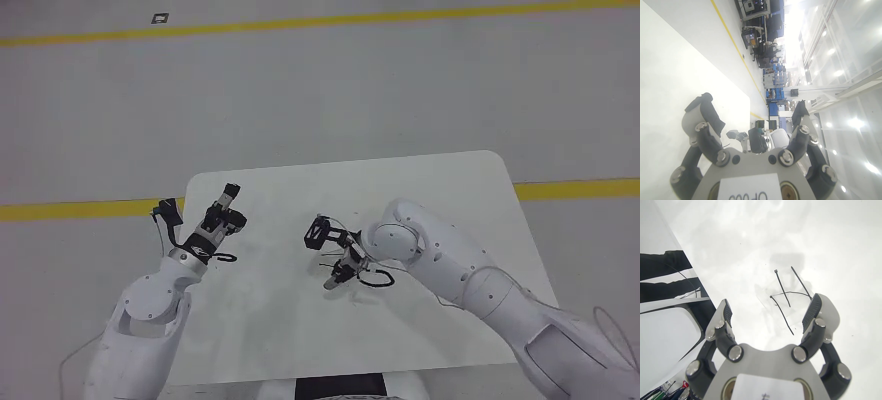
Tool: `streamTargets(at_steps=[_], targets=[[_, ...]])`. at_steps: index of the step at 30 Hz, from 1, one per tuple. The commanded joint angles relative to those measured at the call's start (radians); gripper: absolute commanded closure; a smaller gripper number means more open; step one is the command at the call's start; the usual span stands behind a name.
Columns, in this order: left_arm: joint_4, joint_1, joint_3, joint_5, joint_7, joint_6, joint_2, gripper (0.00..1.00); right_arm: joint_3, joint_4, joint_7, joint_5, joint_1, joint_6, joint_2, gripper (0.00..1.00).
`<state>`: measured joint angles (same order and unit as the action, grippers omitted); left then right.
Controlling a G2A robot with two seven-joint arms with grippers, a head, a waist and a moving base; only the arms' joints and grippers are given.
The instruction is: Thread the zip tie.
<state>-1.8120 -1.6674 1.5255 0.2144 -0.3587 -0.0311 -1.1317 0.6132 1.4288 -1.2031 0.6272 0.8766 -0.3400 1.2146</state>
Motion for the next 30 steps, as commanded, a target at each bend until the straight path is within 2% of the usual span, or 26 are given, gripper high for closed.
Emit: streamTargets(at_steps=[1, 6, 8, 10, 18, 21, 26, 27, 28, 30], targets=[[0.0, 0.0, 0.0, 0.0, 0.0, 0.0, 0.0, 0.0, 0.001, 0.001, 0.0, 0.0, 0.001, 0.0, 0.0, 0.0], [0.0, 0.0, 0.0, 0.0, 0.0, 0.0, 0.0, 0.0, 0.001, 0.001, 0.0, 0.0, 0.001, 0.0, 0.0, 0.0], [0.0, 0.0, 0.0, 0.0, 0.0, 0.0, 0.0, 0.0, -0.041, -0.012, 0.0, 0.076, -0.003, 0.0, 0.006, 0.0], [0.0, 0.0, 0.0, 0.0, 0.0, 0.0, 0.0, 0.0, -0.057, -0.022, -0.006, 0.103, -0.015, 0.004, 0.011, 0.0], [0.0, 0.0, 0.0, 0.0, 0.0, 0.0, 0.0, 0.0, -0.057, -0.022, -0.006, 0.103, -0.015, 0.004, 0.011, 0.0], [0.0, 0.0, 0.0, 0.0, 0.0, 0.0, 0.0, 0.0, -0.064, -0.009, 0.041, 0.137, -0.01, 0.0, 0.011, 0.0], [0.0, 0.0, 0.0, 0.0, 0.0, 0.0, 0.0, 0.0, -0.08, -0.01, 0.059, 0.145, -0.022, 0.0, 0.01, 0.0], [0.0, 0.0, 0.0, 0.0, 0.0, 0.0, 0.0, 0.0, -0.083, -0.013, 0.062, 0.148, -0.025, 0.0, 0.01, 0.15], [0.0, 0.0, 0.0, 0.0, 0.0, 0.0, 0.0, 0.0, -0.085, -0.016, 0.066, 0.152, -0.027, 0.0, 0.01, 0.48], [0.0, 0.0, 0.0, 0.0, 0.0, 0.0, 0.0, 0.0, -0.086, -0.023, 0.079, 0.162, -0.03, 0.0, 0.011, 0.64]])
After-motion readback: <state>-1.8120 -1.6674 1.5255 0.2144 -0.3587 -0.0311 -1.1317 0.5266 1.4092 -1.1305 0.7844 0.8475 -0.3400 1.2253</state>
